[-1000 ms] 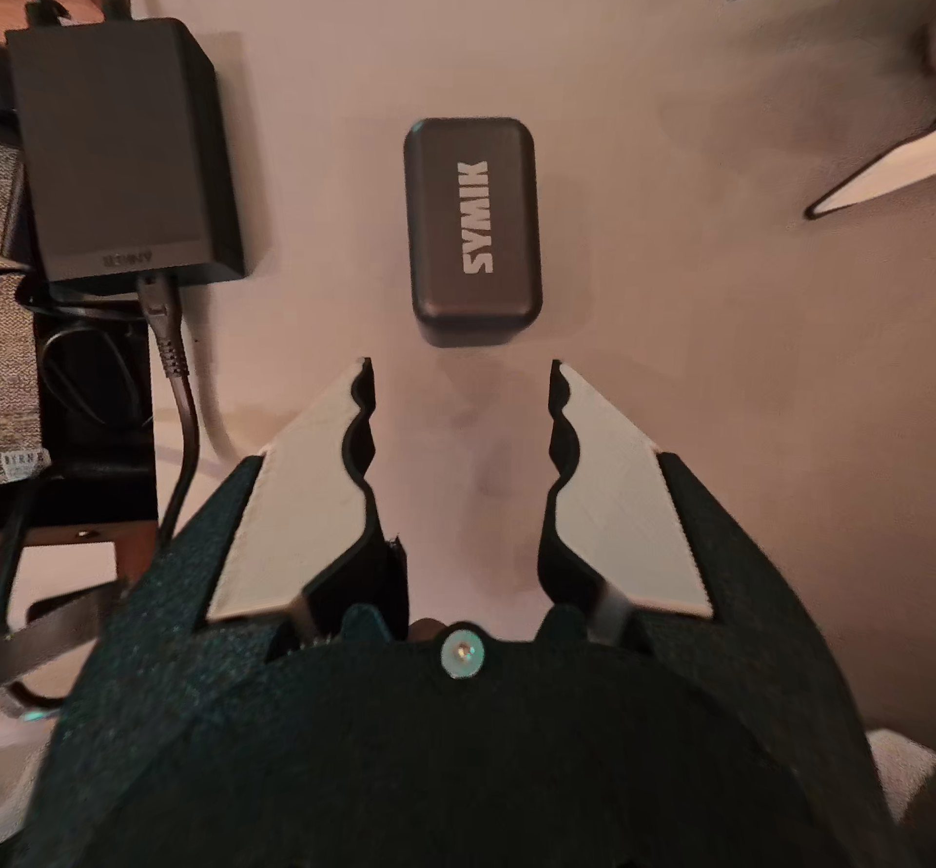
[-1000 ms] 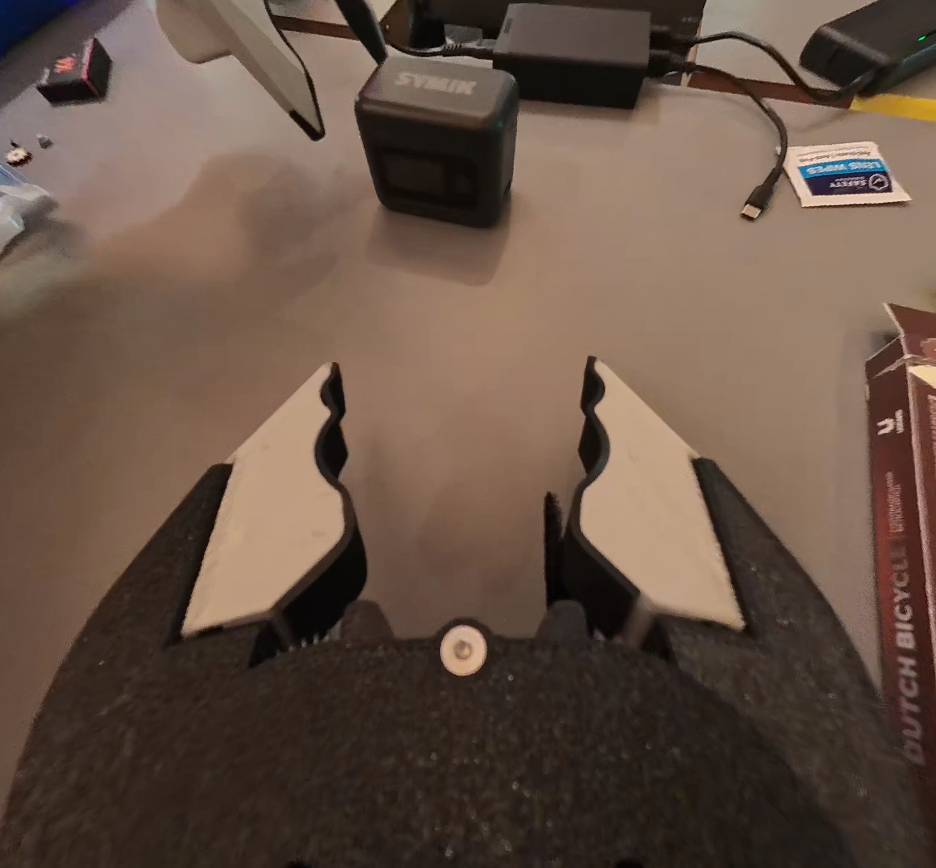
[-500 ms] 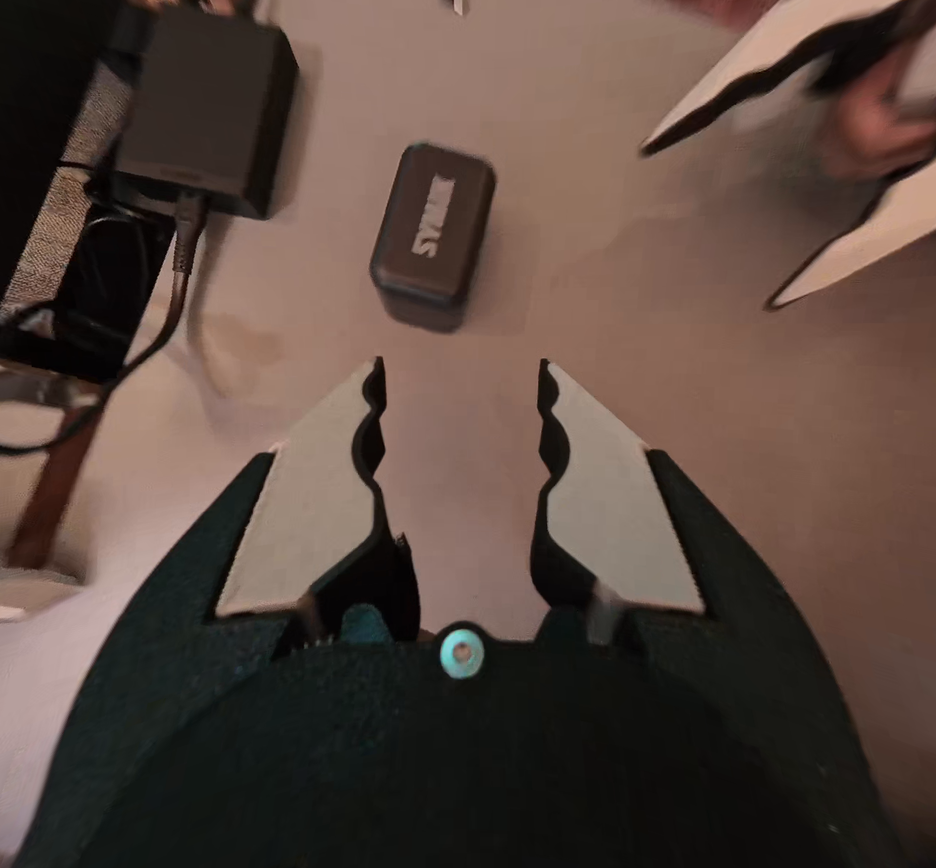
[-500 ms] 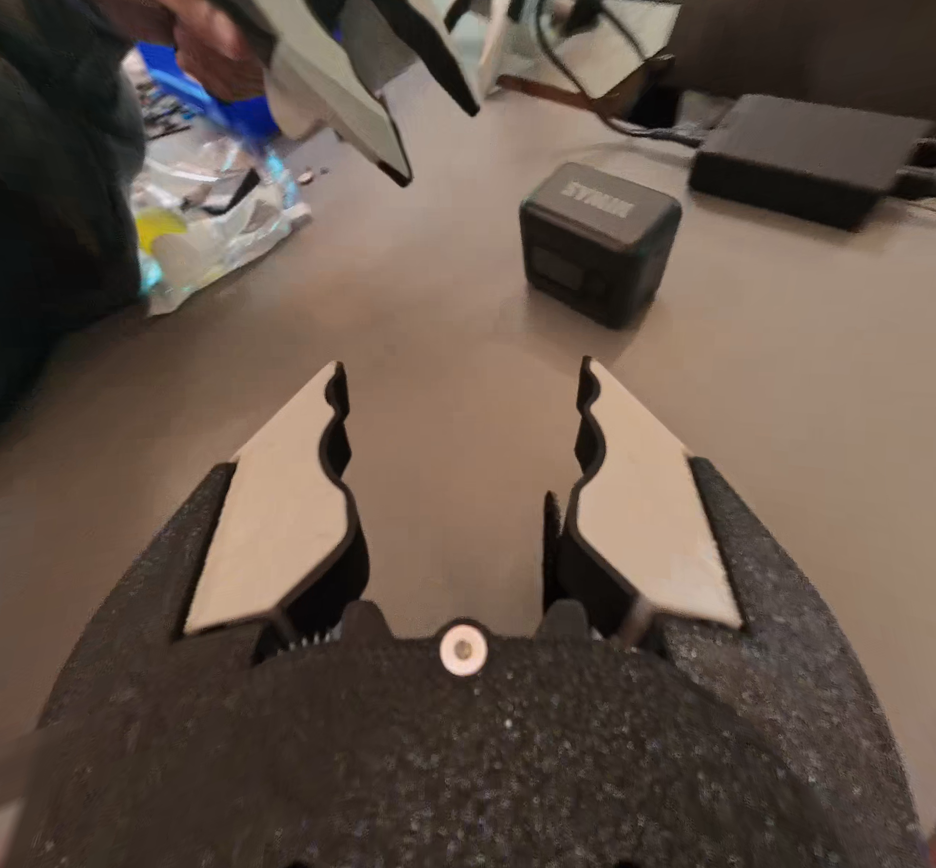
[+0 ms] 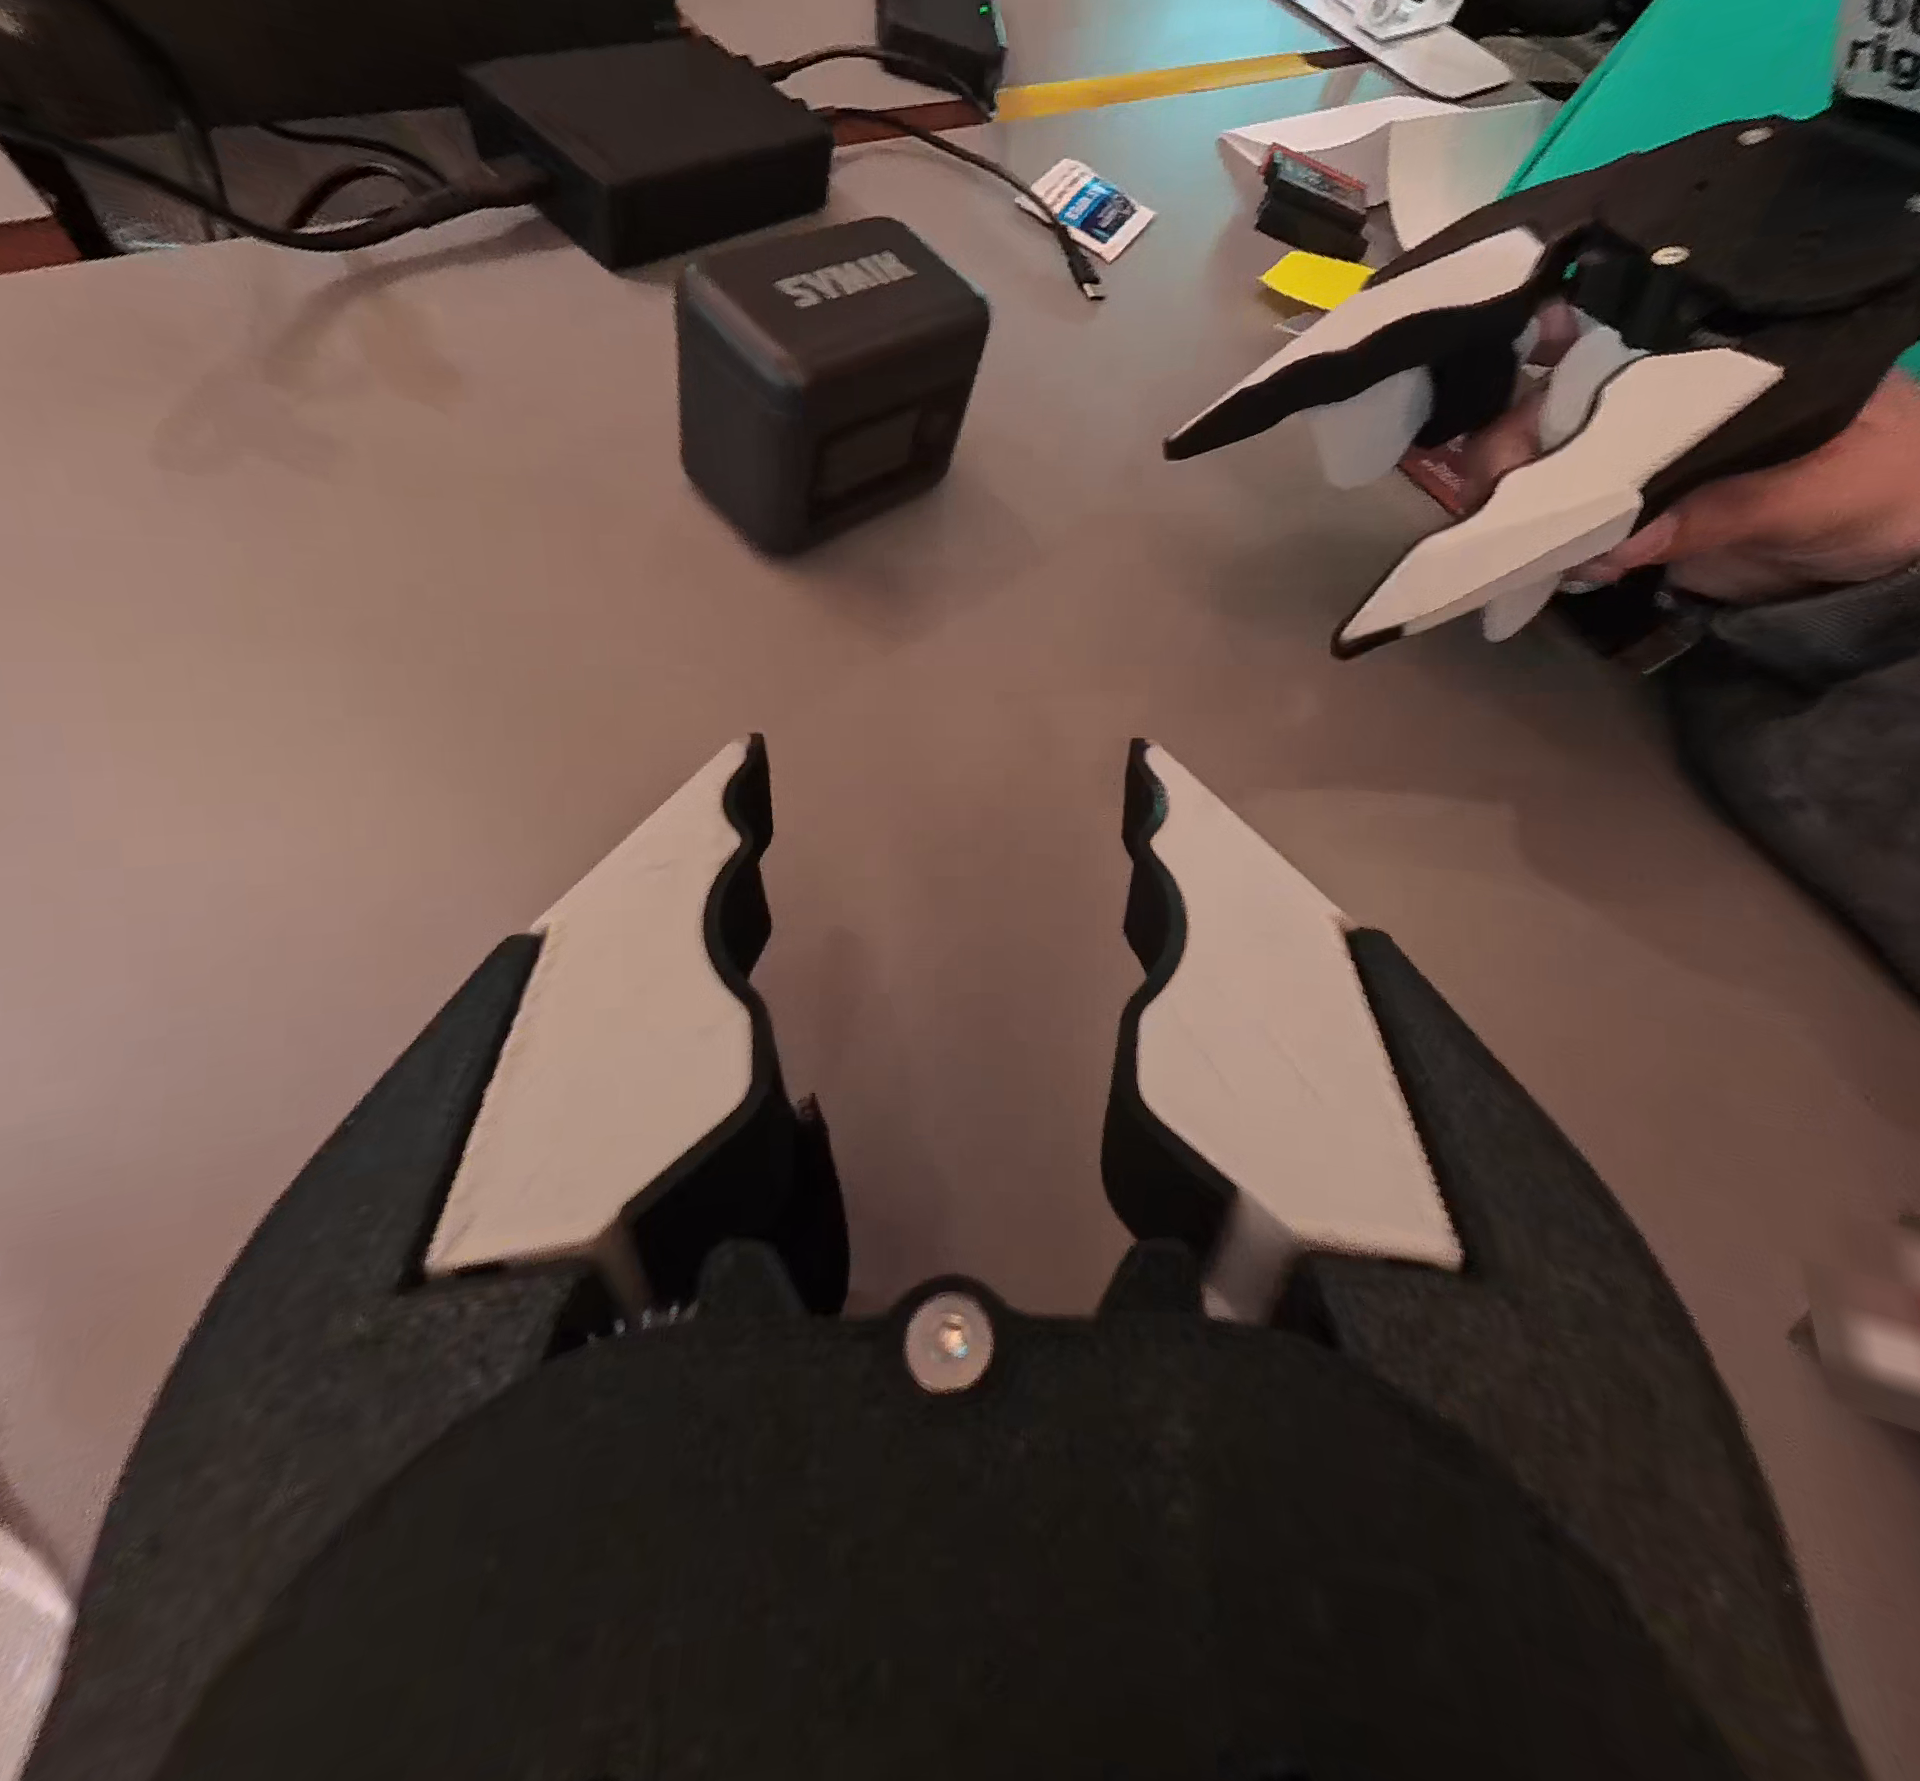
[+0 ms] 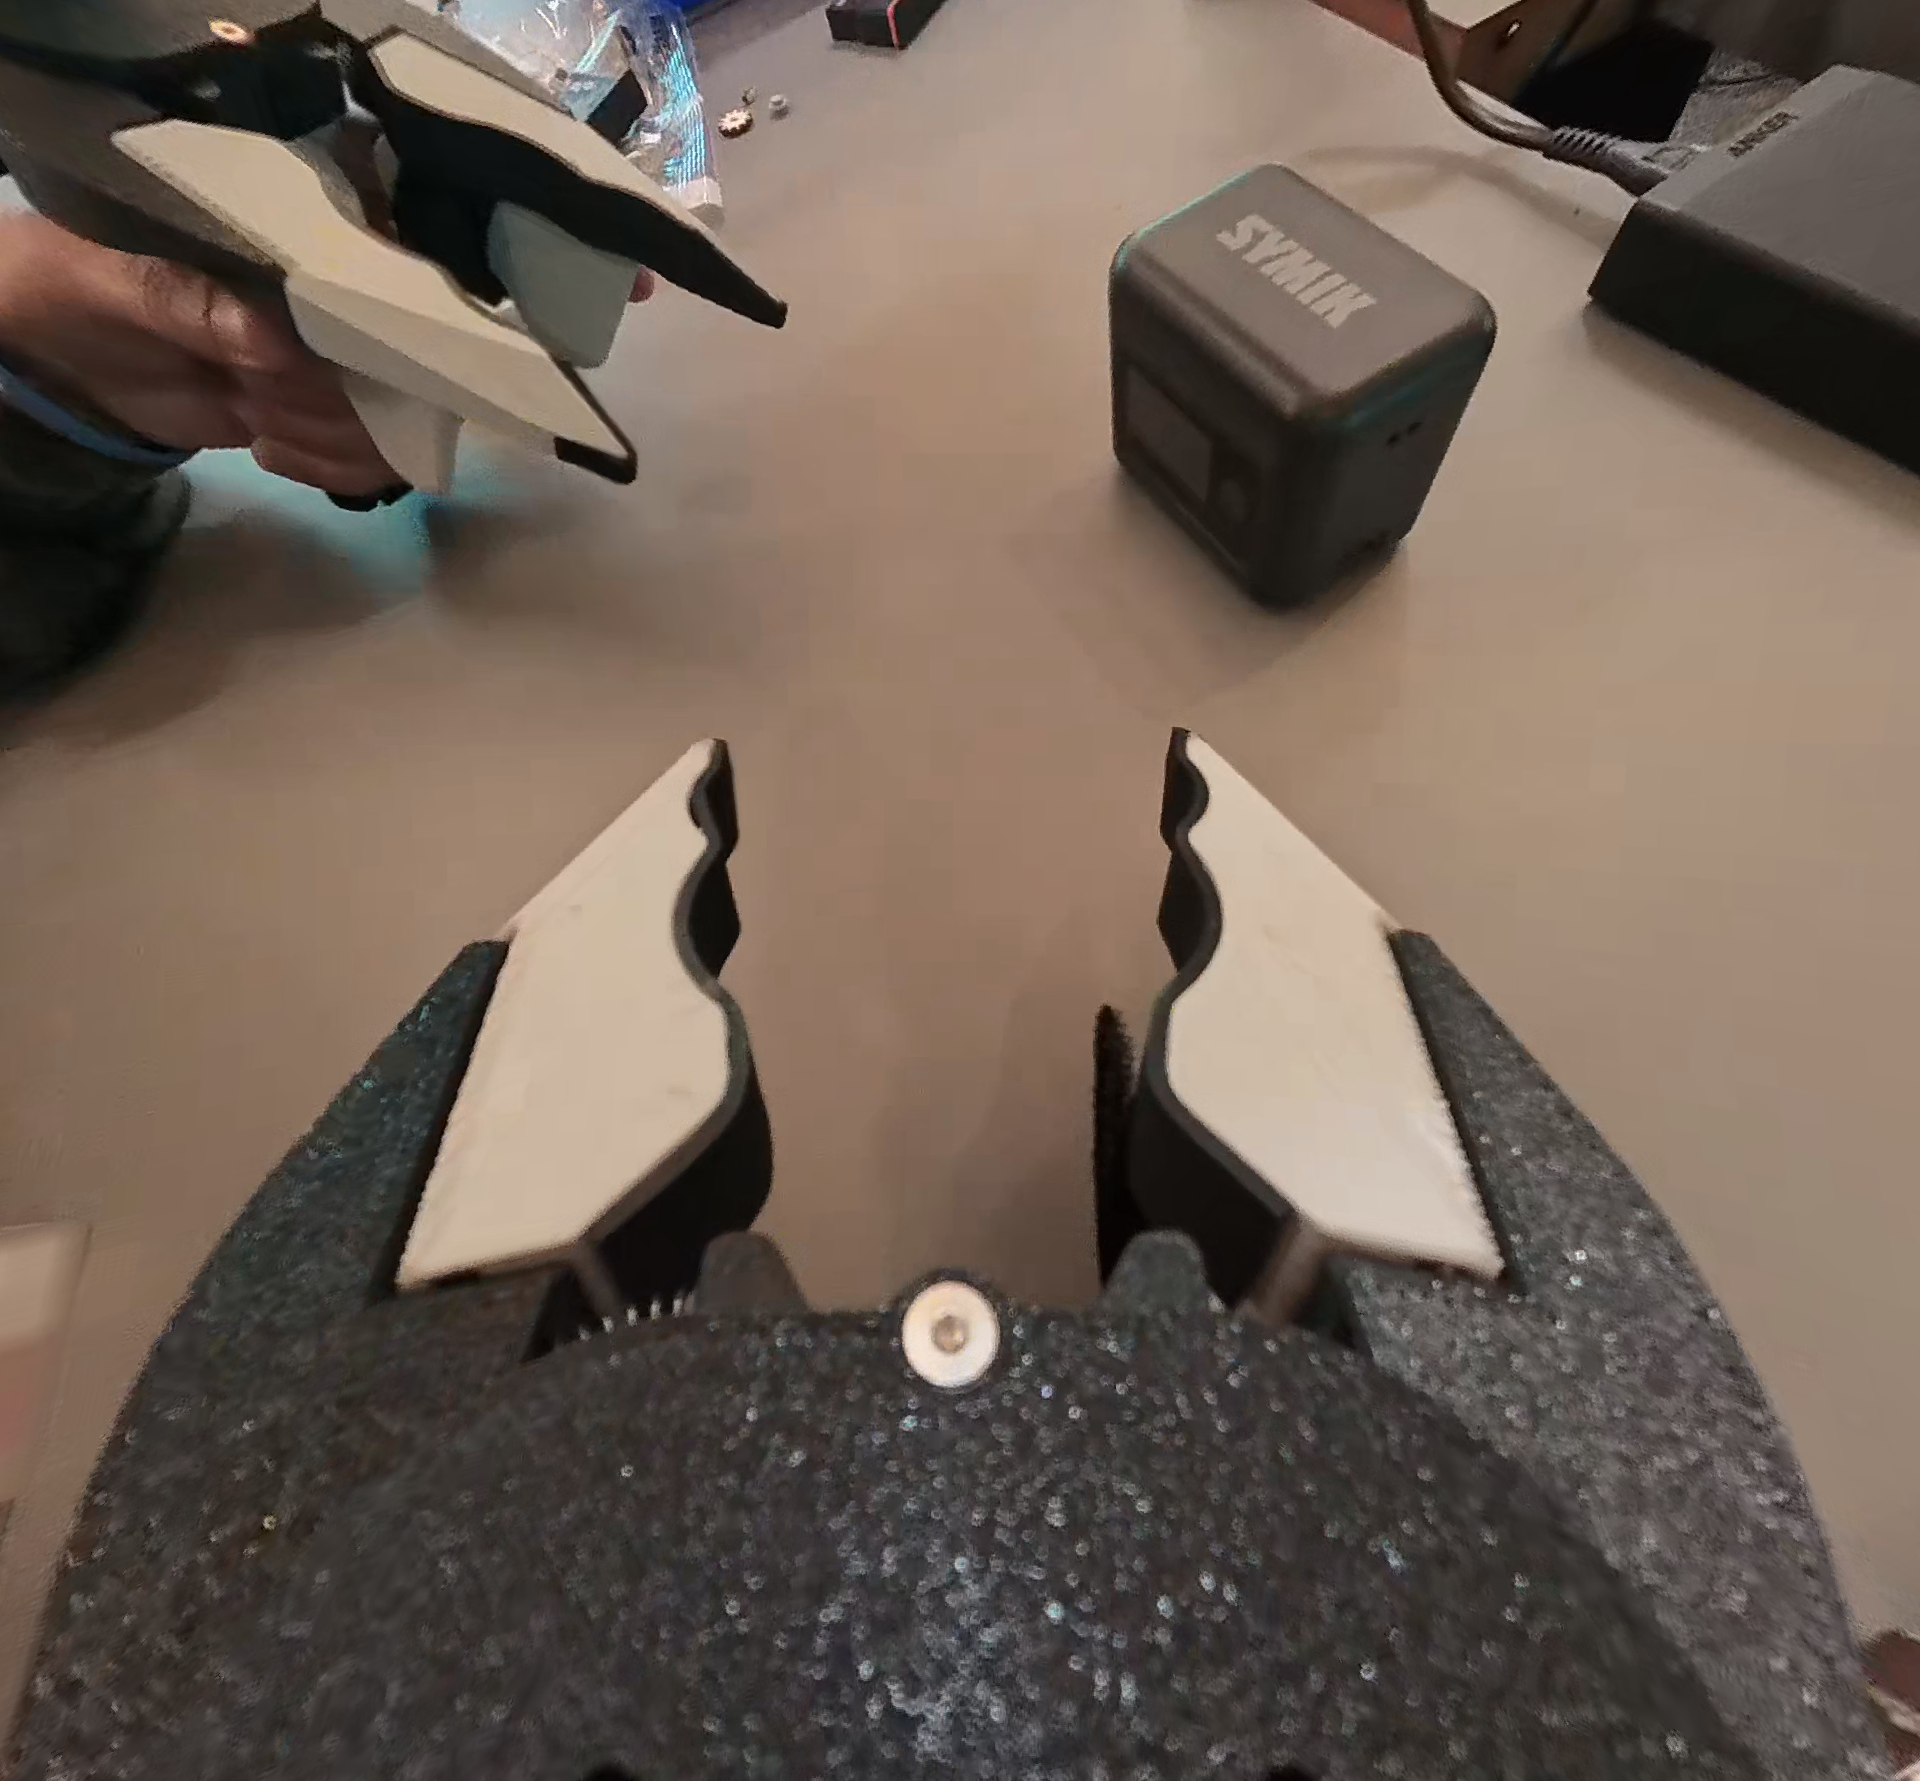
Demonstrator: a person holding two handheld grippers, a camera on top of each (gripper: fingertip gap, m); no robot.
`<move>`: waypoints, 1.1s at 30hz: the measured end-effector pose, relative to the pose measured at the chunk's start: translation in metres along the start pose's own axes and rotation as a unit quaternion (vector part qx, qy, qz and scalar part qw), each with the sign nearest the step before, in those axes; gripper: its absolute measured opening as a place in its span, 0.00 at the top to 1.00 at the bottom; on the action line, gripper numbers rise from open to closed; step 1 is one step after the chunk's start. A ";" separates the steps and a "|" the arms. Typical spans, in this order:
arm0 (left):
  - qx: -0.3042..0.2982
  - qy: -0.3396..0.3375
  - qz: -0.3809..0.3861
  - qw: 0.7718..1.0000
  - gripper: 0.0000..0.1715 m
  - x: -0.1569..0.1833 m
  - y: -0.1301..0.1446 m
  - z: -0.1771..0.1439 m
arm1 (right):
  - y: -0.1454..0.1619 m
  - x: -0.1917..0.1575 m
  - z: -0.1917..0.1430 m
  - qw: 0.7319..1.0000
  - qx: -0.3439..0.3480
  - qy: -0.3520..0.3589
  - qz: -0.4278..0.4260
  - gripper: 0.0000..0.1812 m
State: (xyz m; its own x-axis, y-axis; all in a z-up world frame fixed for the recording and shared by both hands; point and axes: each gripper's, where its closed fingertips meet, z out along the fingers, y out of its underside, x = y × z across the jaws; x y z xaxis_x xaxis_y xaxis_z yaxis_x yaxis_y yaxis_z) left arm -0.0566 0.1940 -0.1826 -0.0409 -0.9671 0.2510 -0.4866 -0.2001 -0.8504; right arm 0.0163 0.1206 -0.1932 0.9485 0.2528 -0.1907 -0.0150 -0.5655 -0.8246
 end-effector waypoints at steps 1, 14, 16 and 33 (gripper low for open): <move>0.001 0.010 0.007 1.000 0.60 0.004 -0.002 0.002 | 0.000 0.001 0.000 1.000 0.002 -0.001 -0.008 0.55; -0.055 0.087 0.167 0.981 0.53 -0.041 -0.047 0.093 | -0.023 0.015 -0.007 0.998 0.039 0.017 -0.049 0.55; -0.066 0.104 0.191 0.974 0.53 -0.043 -0.045 0.103 | -0.015 0.002 -0.012 0.998 0.055 0.017 -0.037 0.56; -0.166 0.256 0.136 0.943 0.67 0.004 -0.048 0.067 | -0.057 -0.009 -0.010 0.990 0.112 -0.048 0.069 0.56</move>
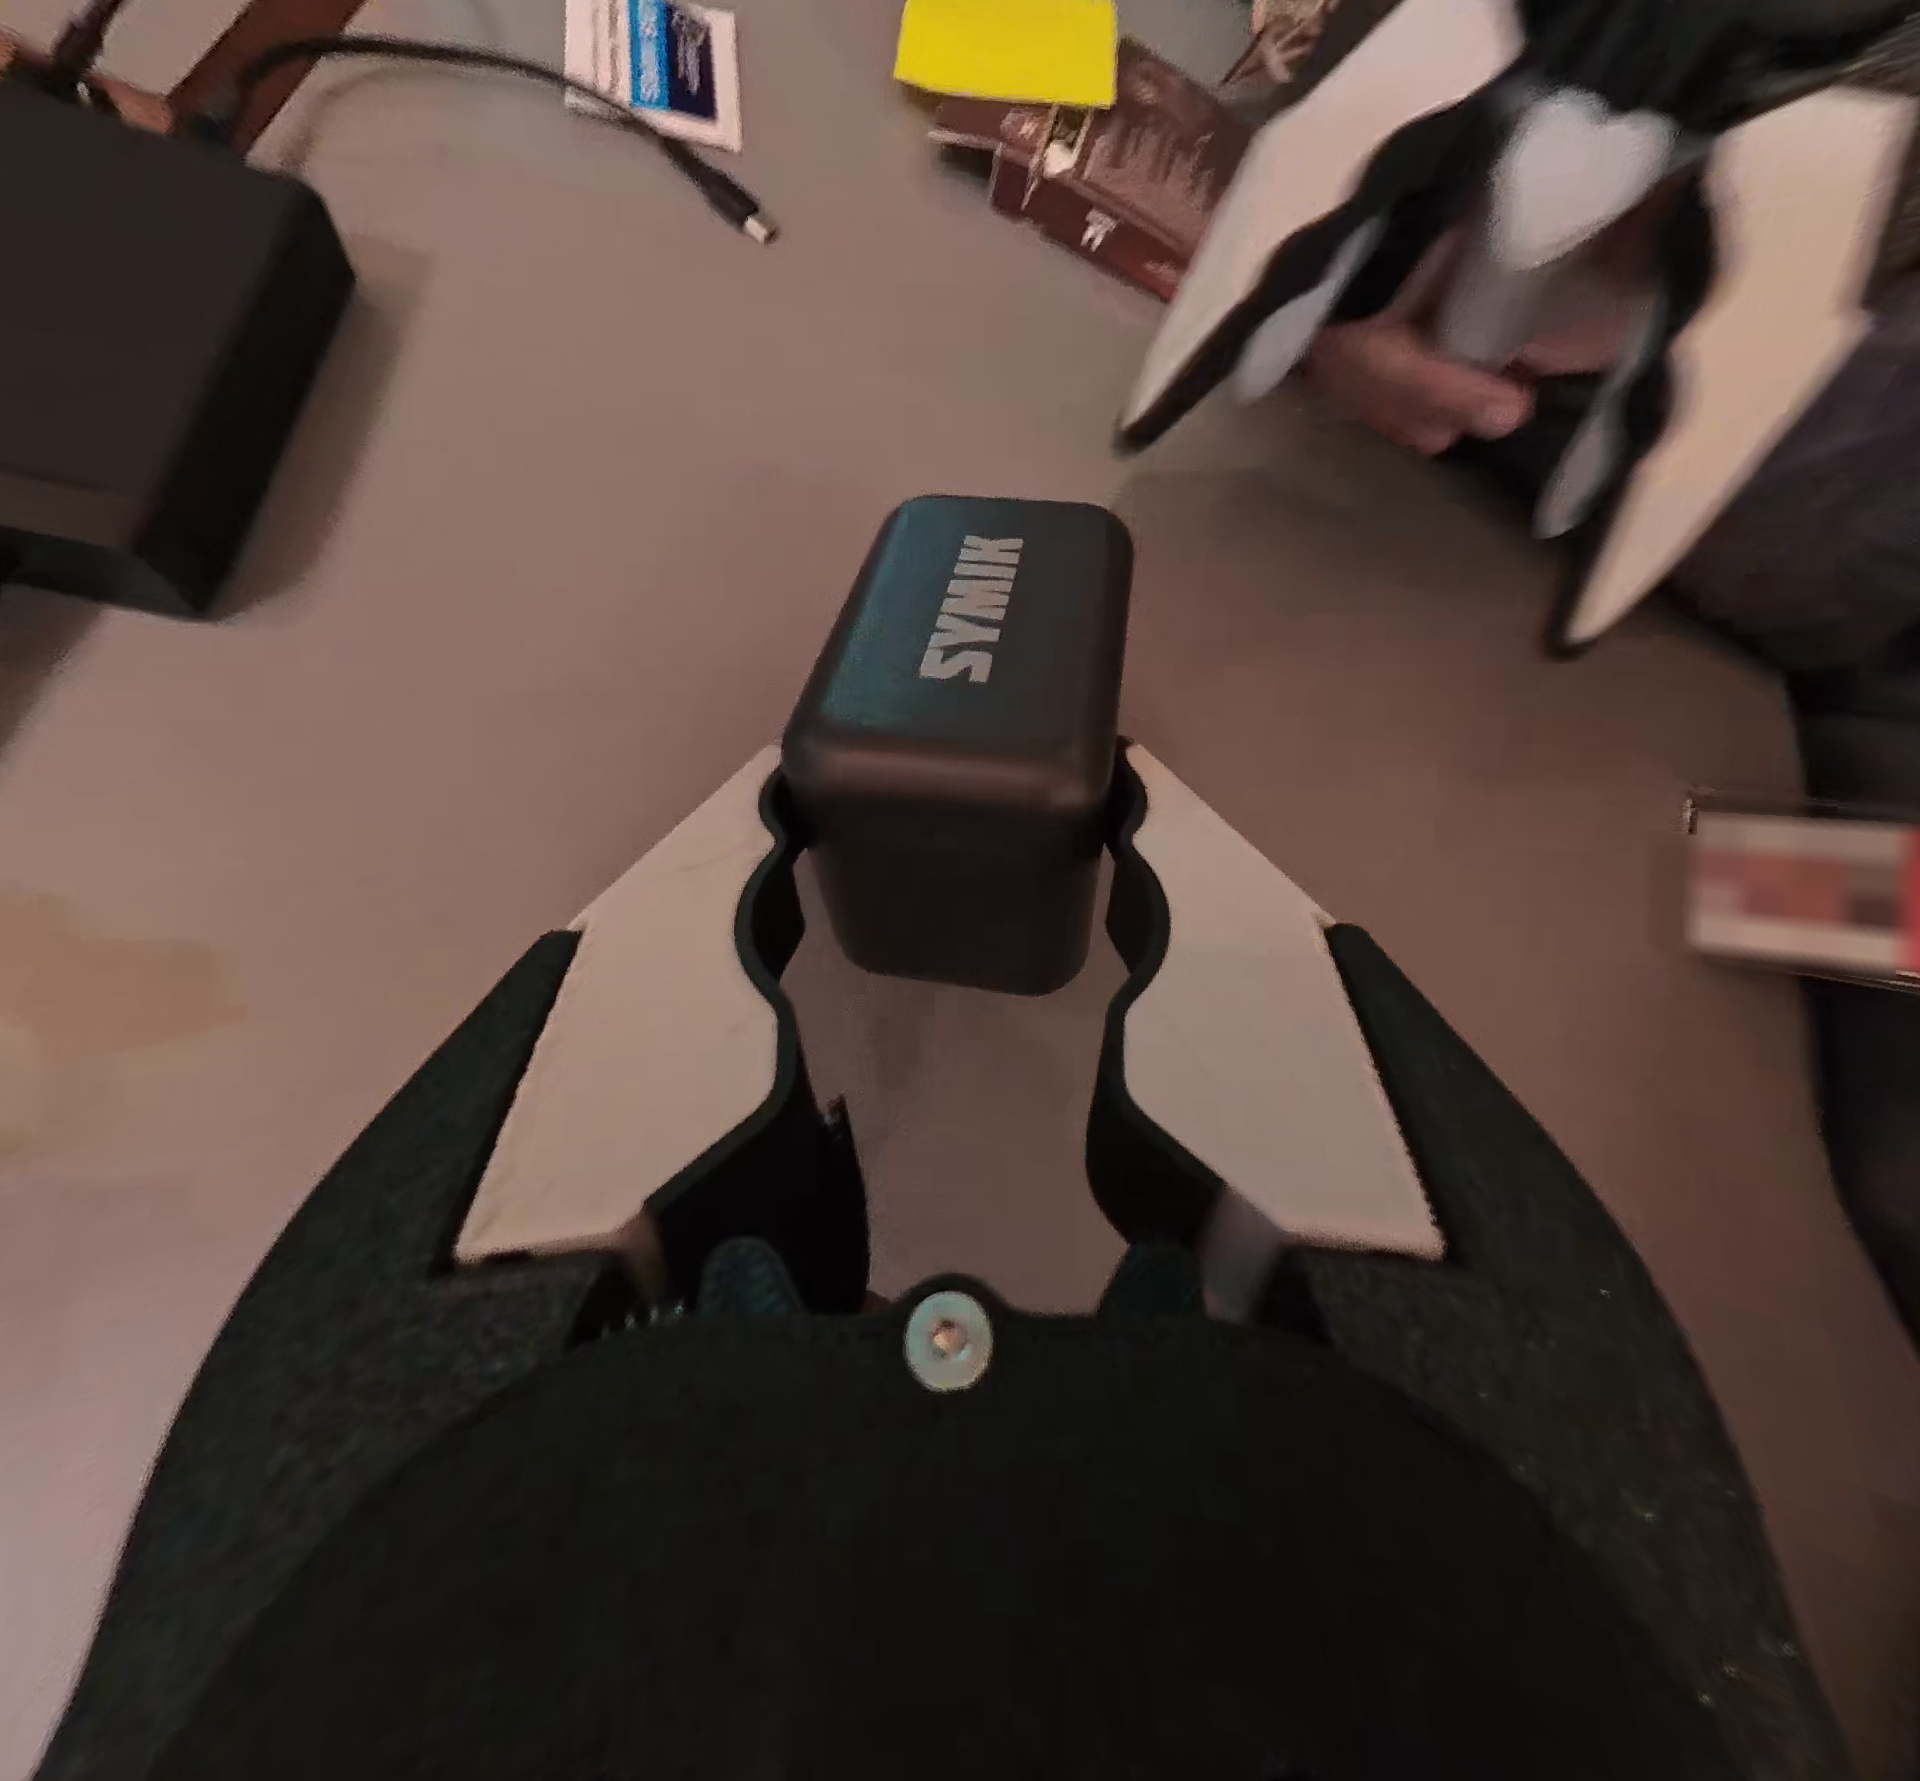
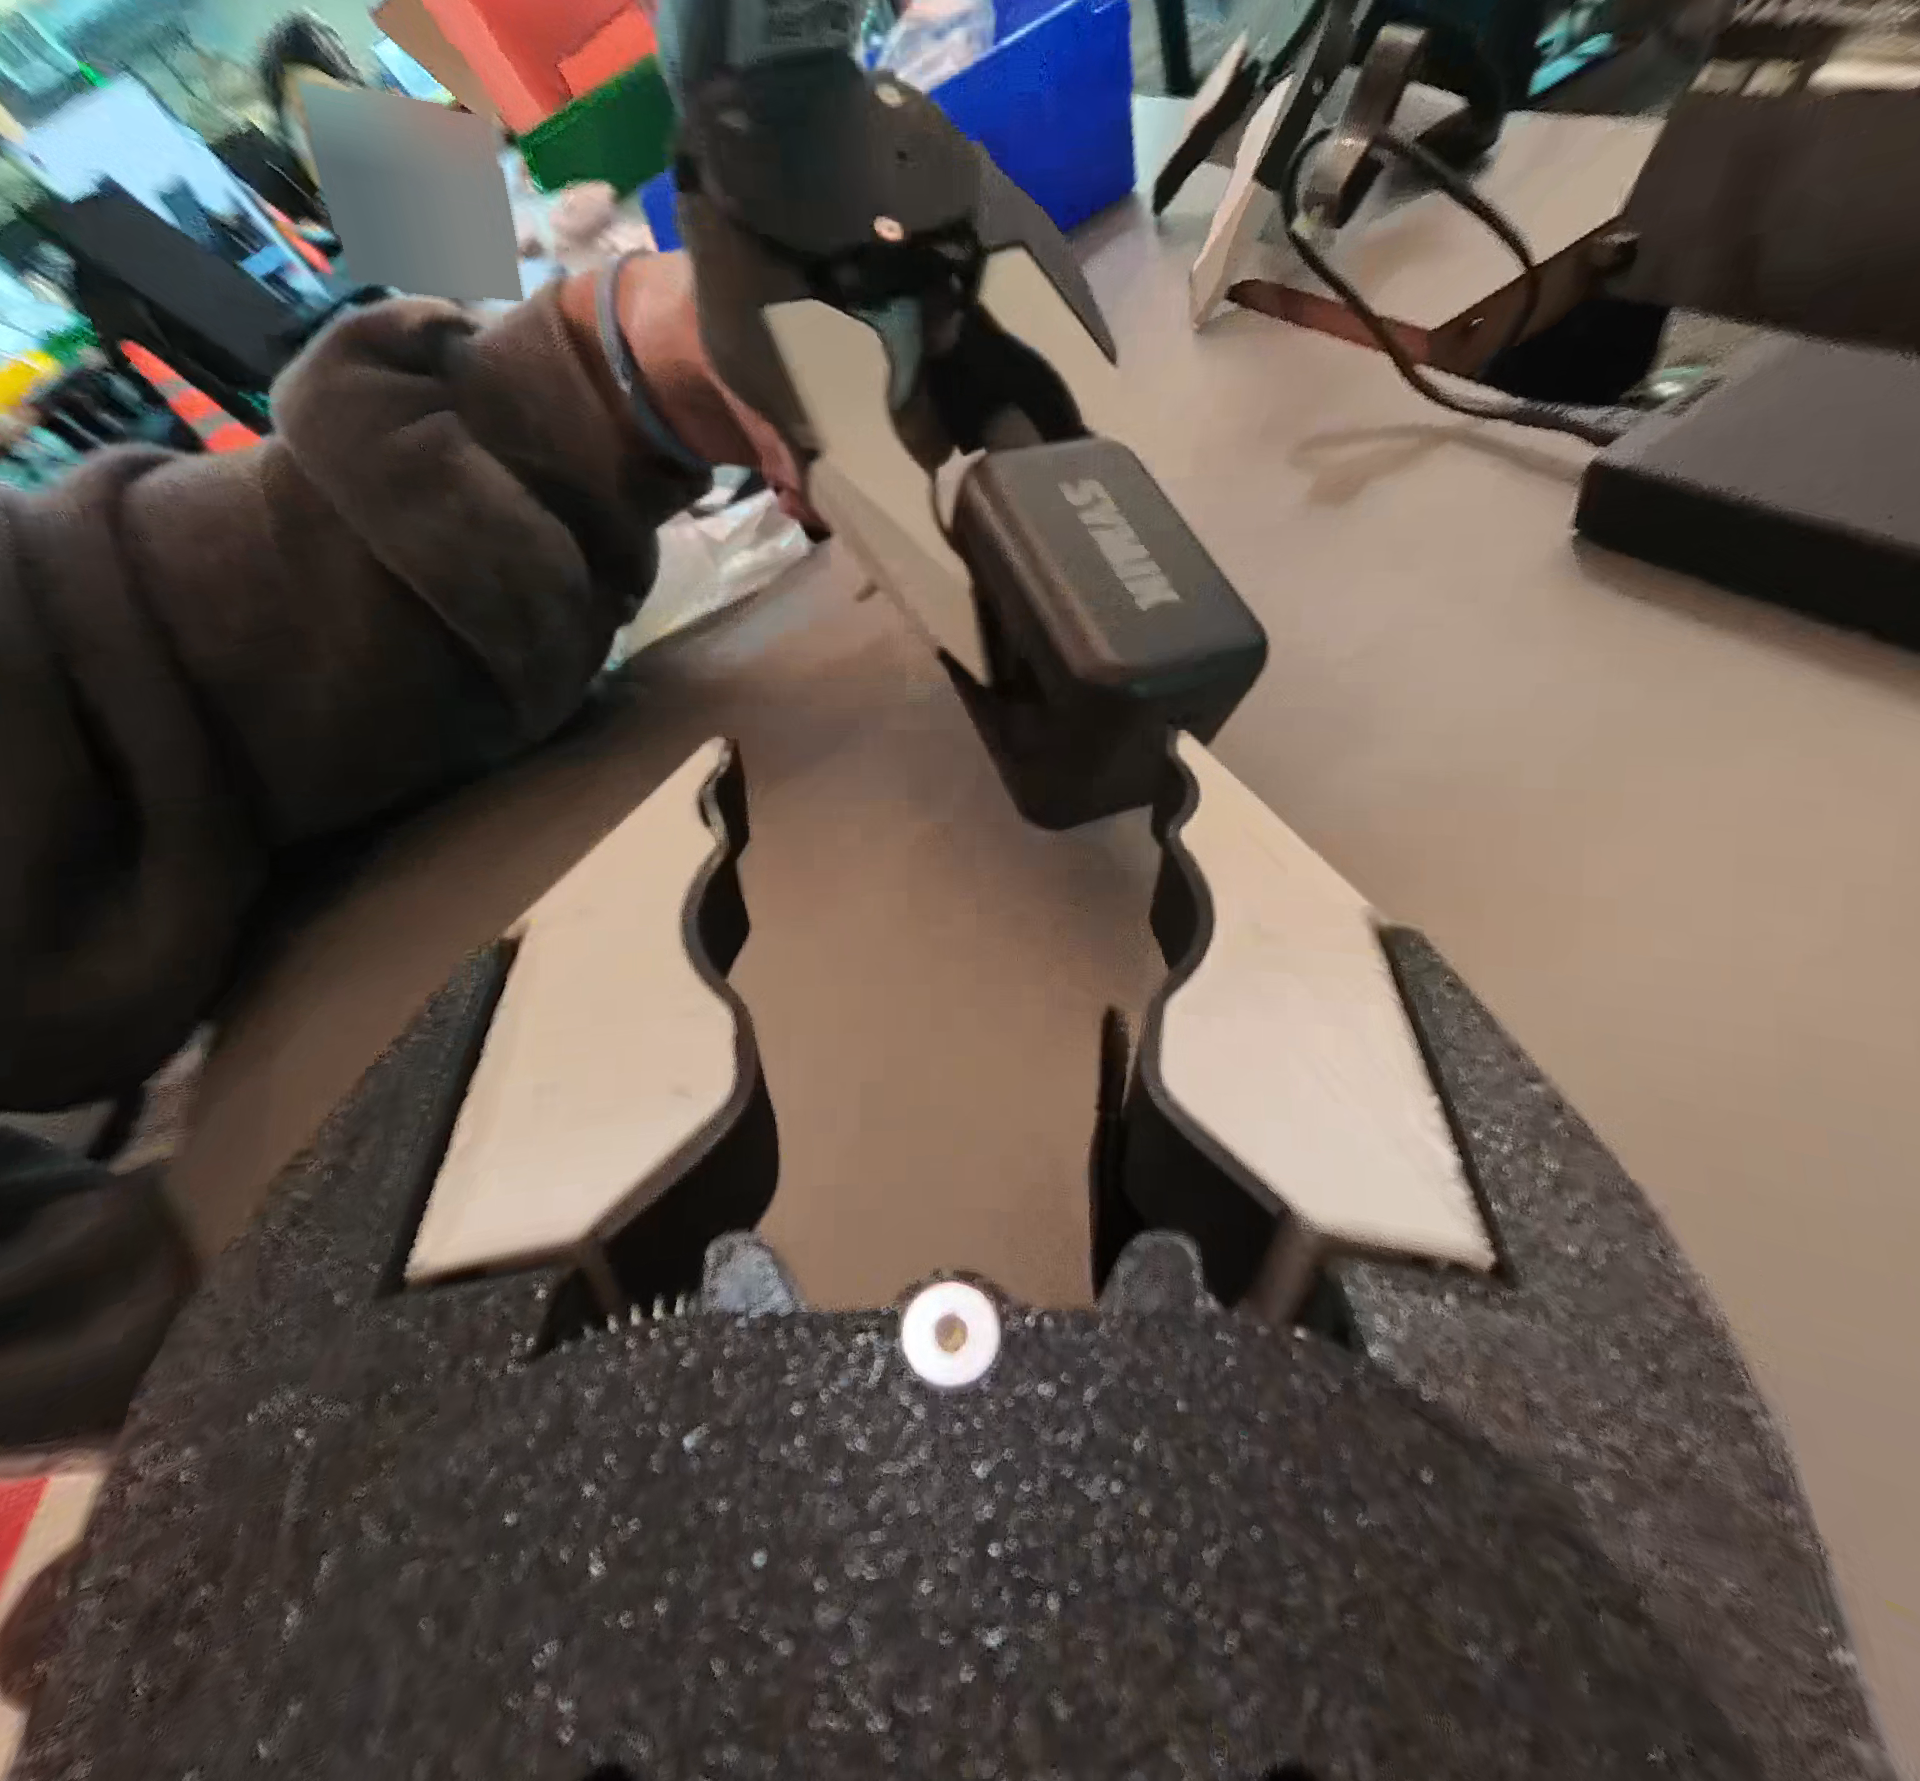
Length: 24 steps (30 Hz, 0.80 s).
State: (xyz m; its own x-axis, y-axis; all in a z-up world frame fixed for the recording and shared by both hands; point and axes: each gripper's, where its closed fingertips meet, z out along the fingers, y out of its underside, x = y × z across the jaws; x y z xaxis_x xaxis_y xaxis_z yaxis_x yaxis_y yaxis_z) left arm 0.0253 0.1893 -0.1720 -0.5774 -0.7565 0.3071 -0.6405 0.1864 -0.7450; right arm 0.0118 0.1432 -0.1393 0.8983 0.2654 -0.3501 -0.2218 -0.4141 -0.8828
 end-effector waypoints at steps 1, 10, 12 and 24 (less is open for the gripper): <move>0.013 0.005 0.001 1.000 0.67 0.007 -0.007 -0.005 | -0.001 0.001 0.007 1.000 0.008 -0.018 0.020 0.57; 0.125 0.107 -0.083 0.983 0.67 0.064 -0.032 -0.029 | -0.025 -0.031 0.017 0.963 0.100 -0.206 0.141 0.69; 0.152 0.117 -0.114 0.975 0.67 0.067 -0.035 -0.033 | -0.023 -0.037 0.018 0.951 0.097 -0.237 0.173 0.69; 0.366 -0.111 -0.160 0.910 0.39 0.041 -0.027 -0.058 | -0.003 -0.016 0.034 0.860 0.123 -0.240 0.434 0.70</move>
